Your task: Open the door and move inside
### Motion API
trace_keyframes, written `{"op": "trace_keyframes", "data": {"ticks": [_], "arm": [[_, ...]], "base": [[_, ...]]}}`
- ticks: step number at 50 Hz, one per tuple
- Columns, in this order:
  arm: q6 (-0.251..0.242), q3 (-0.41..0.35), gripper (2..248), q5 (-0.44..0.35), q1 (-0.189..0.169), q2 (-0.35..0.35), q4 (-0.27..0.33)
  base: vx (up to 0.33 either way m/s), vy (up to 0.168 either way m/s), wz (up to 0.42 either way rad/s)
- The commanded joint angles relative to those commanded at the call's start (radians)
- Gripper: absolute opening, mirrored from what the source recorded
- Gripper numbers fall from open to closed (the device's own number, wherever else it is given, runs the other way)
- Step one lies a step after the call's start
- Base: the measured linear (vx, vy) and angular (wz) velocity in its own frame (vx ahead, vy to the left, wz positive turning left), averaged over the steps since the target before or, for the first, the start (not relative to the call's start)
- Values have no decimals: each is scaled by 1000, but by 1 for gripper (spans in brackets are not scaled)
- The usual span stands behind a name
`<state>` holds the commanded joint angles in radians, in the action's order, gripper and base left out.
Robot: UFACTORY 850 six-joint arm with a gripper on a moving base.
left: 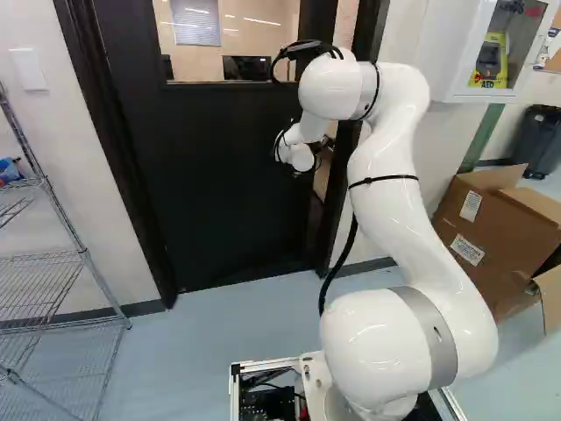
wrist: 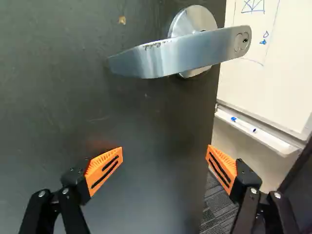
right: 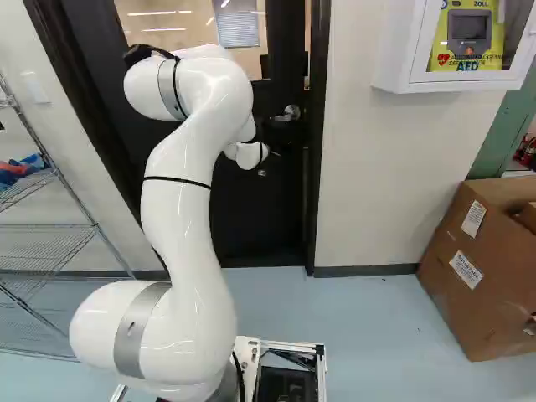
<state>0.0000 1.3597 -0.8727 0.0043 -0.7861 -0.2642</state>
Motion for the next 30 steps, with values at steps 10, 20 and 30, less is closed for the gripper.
{"op": "trace_keyframes", "data": {"ticks": [10, 20, 30], "arm": [[0, 67, 247, 0, 13, -47, 0], [0, 137, 247, 0, 25, -96, 0], [0, 209, 247, 0, 37, -145, 0]], "base": [[0, 0, 0], [0, 0, 0], [0, 0, 0]]}}
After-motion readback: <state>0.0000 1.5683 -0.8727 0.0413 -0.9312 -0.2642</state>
